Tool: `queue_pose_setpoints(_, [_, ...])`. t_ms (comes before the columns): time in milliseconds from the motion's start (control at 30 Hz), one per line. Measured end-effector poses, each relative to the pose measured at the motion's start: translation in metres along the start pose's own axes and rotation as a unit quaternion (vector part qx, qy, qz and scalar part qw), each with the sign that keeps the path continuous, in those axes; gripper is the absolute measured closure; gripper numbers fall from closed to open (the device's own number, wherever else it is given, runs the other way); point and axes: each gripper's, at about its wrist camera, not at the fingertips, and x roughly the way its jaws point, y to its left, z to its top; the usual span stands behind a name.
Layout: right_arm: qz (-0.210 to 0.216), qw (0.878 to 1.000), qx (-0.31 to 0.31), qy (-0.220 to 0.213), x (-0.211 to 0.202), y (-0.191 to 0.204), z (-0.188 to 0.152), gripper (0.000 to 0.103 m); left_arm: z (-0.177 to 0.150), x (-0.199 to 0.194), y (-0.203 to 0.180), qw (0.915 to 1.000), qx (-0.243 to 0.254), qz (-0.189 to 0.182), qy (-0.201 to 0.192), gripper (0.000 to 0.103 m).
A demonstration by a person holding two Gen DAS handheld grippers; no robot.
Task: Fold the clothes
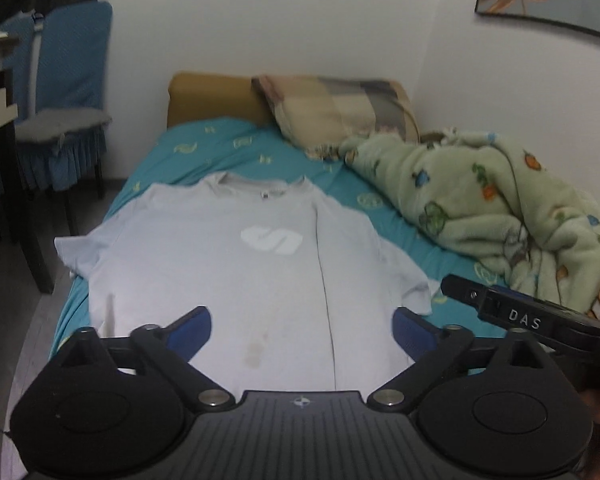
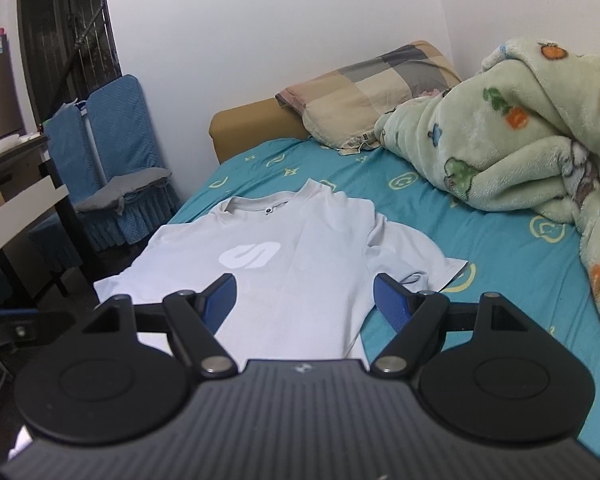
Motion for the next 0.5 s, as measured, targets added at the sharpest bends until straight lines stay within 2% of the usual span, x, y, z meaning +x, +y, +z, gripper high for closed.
queue_pose_setpoints(100, [0.002, 1.0, 0.011, 0.004, 0.001, -0.004, 0.0, 0.026, -0.021, 0.017, 0.011, 0.9999, -0.002, 0.01, 0.005, 0.003])
queue_pose_setpoints(167, [0.007, 1.0, 0.027, 0.008, 0.003, -0.007, 0.001, 0.026, -0.031, 0.02, 0.029, 0.9995, -0.025, 0.013, 0.015, 0.003])
queue_pose_setpoints(233, [0.03, 0.995, 0.089, 0.021, 0.008, -0.021, 0.004, 0.026, -0.038, 0.022, 0.046, 0.9983, -0.052, 0.013, 0.022, 0.003])
queue_pose_setpoints(300, [0.045, 0.985, 0.164, 0.033, 0.016, -0.039, 0.007, 0.026, -0.04, 0.023, 0.055, 0.9973, -0.068, 0.013, 0.025, 0.003])
queue_pose_setpoints(400, [0.028, 0.973, 0.224, 0.04, 0.039, -0.07, 0.015, 0.026, -0.039, 0.026, 0.059, 0.9973, -0.067, 0.01, 0.028, 0.003])
queue_pose_setpoints(500, [-0.011, 0.961, 0.273, 0.05, 0.073, -0.106, 0.016, 0.025, -0.038, 0.031, 0.06, 0.9976, -0.064, 0.004, 0.026, 0.003])
